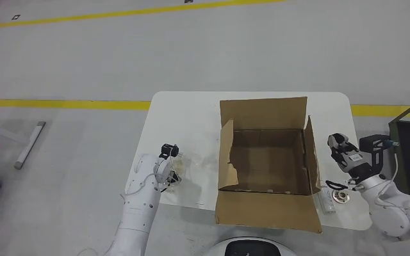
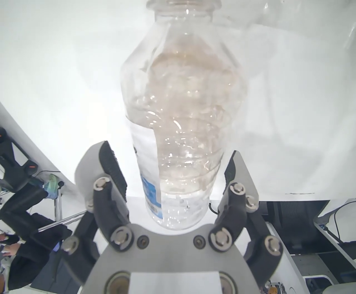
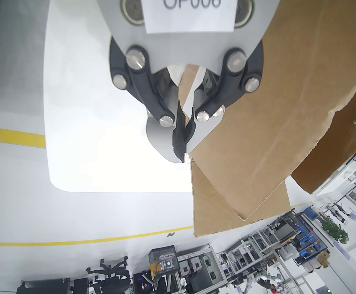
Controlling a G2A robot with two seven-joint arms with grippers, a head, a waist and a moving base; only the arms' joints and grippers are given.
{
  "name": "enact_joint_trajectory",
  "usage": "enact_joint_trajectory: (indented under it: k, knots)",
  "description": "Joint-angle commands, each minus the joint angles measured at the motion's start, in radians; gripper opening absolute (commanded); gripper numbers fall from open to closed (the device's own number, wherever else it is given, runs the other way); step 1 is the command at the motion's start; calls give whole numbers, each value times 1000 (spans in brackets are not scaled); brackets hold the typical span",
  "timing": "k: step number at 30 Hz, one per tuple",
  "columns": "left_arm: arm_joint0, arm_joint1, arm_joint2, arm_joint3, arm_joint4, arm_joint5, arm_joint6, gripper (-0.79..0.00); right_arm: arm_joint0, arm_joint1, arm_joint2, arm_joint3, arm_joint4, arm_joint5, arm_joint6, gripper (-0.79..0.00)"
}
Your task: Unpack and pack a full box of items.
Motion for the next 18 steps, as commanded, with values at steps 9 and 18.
enact_joint_trajectory:
  k: [9, 18]
  knots:
    - [15, 5, 0, -45, -24, -6, 5, -785, -10, 0, 4, -3, 57, -3, -4, -656]
    - [111, 19, -46, -377, -140, -45, -70, -785, -6, 8, 76, -65, 464, 2, 238, 0]
